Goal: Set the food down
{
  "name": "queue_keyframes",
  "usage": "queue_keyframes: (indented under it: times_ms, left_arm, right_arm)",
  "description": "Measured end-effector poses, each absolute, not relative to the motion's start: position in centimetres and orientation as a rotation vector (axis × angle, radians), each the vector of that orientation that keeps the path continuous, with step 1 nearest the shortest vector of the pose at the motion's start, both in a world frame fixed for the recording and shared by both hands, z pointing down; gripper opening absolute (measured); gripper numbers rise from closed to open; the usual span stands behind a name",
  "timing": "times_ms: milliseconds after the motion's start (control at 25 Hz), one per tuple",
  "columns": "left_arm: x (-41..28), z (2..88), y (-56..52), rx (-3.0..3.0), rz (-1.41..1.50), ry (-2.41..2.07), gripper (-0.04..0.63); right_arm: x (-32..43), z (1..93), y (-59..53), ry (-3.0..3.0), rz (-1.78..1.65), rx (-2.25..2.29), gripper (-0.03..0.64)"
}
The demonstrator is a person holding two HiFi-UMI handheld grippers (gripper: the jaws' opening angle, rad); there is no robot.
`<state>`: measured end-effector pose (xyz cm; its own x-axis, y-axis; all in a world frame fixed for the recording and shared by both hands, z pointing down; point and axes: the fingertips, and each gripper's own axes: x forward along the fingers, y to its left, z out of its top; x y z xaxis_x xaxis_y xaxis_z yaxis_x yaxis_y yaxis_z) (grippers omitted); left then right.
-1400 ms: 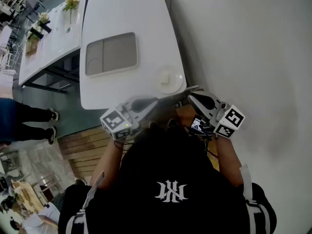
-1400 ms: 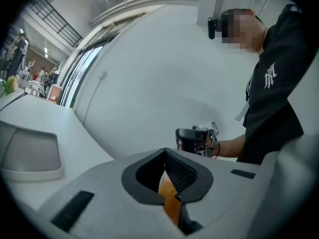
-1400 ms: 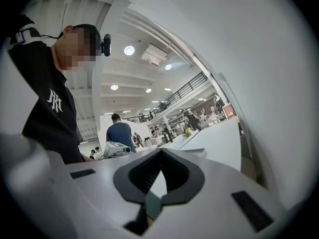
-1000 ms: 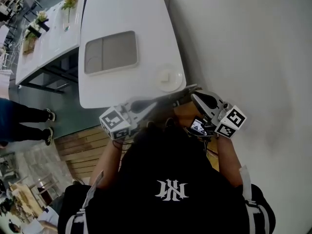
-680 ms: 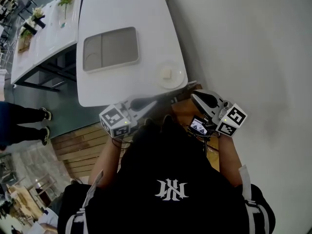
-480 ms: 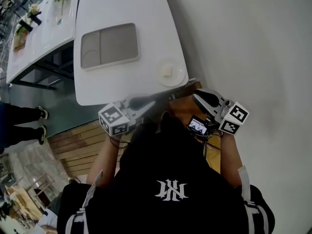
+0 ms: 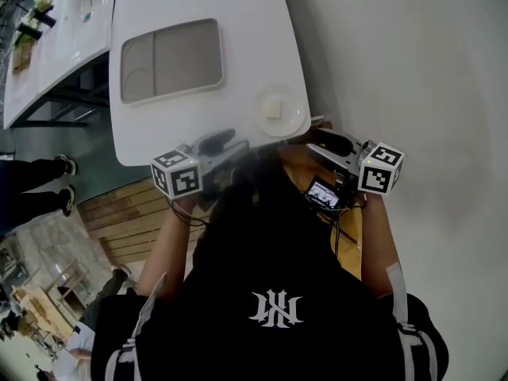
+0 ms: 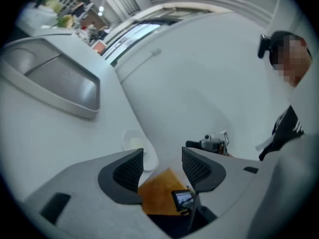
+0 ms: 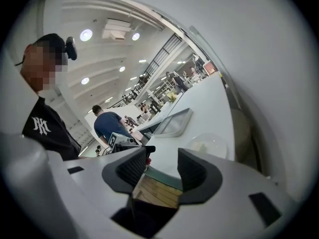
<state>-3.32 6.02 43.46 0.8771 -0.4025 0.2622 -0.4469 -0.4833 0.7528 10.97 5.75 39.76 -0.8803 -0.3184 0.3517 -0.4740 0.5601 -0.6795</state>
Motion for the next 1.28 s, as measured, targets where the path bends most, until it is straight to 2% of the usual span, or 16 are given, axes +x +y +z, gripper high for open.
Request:
queue_keyframes:
  times_ms: [120, 360, 640, 1280]
  left_arm:
    - [-3.5, 44.8, 3.1, 2.018, 0.044, -0.663, 0.222]
    - [-2.1, 48.2, -0.2, 1.944, 0.258, -0.711, 0.222]
    - [0.1, 51.2, 0.2, 1.873, 0.505, -0.689, 0.222]
    - [1.9, 54.4, -0.3, 1.736, 0.546, -0.598, 0.221]
  right_arm:
    - [11.3, 43.0, 2.7, -2.476, 1.325, 0.647, 0.184]
    - [13.1, 48.9, -2.4, -2.286, 1.393, 0.651, 0.184]
    - [13.7, 52.8, -2.9, -2.172, 1.43, 0.582, 0.186]
    - [14.4, 55.0, -2.3, -2.09, 1.62, 0.533, 0.183]
